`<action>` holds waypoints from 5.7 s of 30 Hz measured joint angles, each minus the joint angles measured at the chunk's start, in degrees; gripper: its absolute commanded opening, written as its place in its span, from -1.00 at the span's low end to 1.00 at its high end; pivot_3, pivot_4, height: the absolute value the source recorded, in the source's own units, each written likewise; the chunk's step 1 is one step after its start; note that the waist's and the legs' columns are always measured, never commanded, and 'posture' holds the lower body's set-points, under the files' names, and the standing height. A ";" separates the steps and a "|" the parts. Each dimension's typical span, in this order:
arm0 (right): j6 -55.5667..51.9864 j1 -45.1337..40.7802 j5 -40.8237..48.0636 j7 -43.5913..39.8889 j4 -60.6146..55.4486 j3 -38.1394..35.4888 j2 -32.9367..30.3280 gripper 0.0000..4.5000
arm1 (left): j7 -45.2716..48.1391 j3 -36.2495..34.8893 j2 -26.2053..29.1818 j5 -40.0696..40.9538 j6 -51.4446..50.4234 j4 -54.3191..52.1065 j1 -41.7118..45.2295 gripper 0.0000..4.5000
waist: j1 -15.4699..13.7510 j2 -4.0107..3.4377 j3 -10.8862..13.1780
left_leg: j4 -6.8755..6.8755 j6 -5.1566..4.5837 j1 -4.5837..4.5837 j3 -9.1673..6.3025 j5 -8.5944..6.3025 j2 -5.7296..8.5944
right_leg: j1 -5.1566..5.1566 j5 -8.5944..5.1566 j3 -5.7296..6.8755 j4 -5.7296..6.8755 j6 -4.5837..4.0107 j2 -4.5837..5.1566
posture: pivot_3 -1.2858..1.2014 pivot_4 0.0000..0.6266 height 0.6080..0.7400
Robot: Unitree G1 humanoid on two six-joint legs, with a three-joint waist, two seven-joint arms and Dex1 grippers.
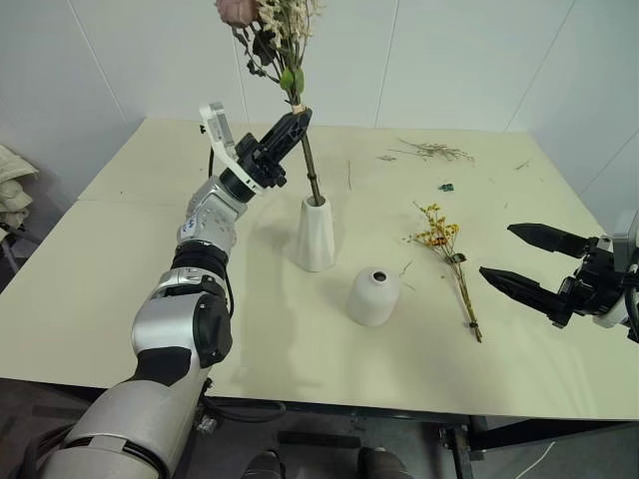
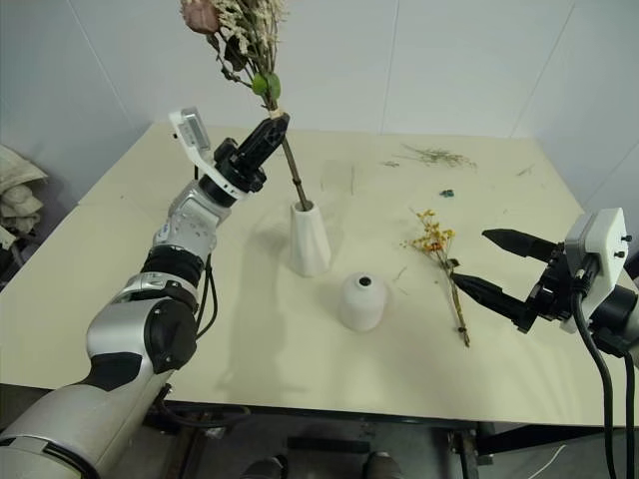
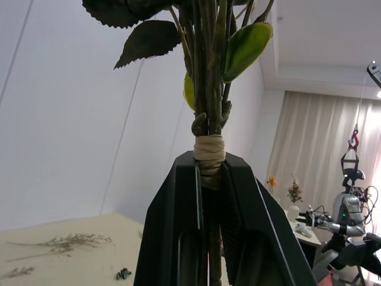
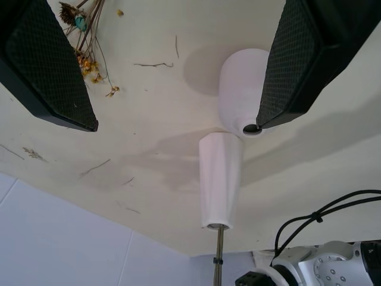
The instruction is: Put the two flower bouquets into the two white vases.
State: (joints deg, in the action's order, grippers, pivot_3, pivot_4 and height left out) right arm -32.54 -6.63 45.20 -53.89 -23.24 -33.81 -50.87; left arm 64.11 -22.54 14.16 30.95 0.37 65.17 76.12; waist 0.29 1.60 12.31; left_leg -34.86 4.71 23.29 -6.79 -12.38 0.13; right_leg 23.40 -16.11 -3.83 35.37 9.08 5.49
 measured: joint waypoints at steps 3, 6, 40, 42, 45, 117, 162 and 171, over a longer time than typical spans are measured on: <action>0.01 0.33 -0.01 0.02 0.00 0.00 0.00 1.00 | -0.29 0.03 -0.07 -0.74 0.56 0.98 -0.01 -0.95 | -0.06 0.00 0.00 | -0.01 0.00 0.01 0.00 0.00 0.00 | 0.00 0.00 0.00 0.01 0.00 0.00 | 0.03 -0.52 1.00; 0.01 0.39 -0.01 0.10 -0.02 0.00 0.00 1.00 | -0.27 0.02 -0.08 -1.13 1.17 0.98 0.00 -0.95 | -0.09 0.00 0.00 | -0.01 0.00 0.01 0.00 0.00 0.00 | -0.01 0.00 0.00 0.00 0.00 0.00 | 0.03 -0.52 1.00; 0.85 -0.25 -0.97 2.34 -0.93 2.07 0.01 1.00 | 3.03 6.23 0.28 -9.19 0.14 0.20 -4.89 0.43 | -0.03 0.00 0.00 | -0.02 -0.01 0.00 0.00 0.00 0.00 | -0.01 0.00 0.00 0.02 0.00 0.00 | 0.03 -0.52 1.00; 1.13 -0.74 -1.19 2.34 -0.90 2.15 0.01 1.00 | 4.41 6.80 0.53 -9.19 -0.64 -0.68 -5.31 0.70 | -0.05 0.00 0.00 | -0.02 -0.01 0.00 0.00 0.00 0.00 | -0.01 0.00 0.00 0.02 0.00 0.00 | 0.03 -0.52 1.00; 1.20 -1.46 -1.23 2.33 -0.83 2.51 0.01 1.00 | 5.81 7.18 0.99 -9.18 -1.12 -2.14 -5.65 0.99 | -0.05 0.00 0.00 | -0.02 -0.01 0.00 -0.01 0.00 0.00 | -0.01 0.00 0.00 0.03 0.00 0.00 | 0.03 -0.52 1.00; -37.92 -40.08 -32.24 12.86 34.39 44.49 4.52 -0.58 | 18.47 -4.38 37.60 20.41 -27.75 -69.36 -56.68 1.00 | 1.40 -0.08 0.03 | 0.29 -0.02 -0.07 0.01 -0.02 -0.10 | 0.16 -0.22 0.01 0.10 -0.42 -0.01 | 0.03 -0.52 1.00; 14.46 -15.13 -12.64 19.14 -0.79 30.58 35.76 -0.98 | 21.84 8.14 35.13 16.14 -27.17 -57.76 -42.43 1.00 | 2.79 -0.09 0.03 | 0.70 0.03 -0.25 -0.08 0.09 -0.20 | 0.22 -0.29 0.06 0.30 -0.51 -0.09 | 0.03 -0.52 1.00; 17.98 -18.65 -14.73 17.72 6.42 31.32 35.68 -0.98 | 21.84 8.18 35.08 16.01 -27.17 -57.74 -42.41 1.00 | 2.77 -0.09 0.03 | 0.71 0.03 -0.24 -0.08 0.09 -0.19 | 0.23 -0.29 0.06 0.28 -0.50 -0.09 | 0.03 -0.52 1.00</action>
State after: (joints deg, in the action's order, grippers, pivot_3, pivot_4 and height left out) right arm -14.56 -25.29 30.47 -36.17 -16.81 -2.49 -15.19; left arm 85.95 -14.36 49.24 46.96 -26.80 7.44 33.71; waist 3.07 1.51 12.34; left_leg -34.14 4.74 23.06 -6.87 -12.29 -0.06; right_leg 23.62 -16.40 -3.77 35.65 8.57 5.40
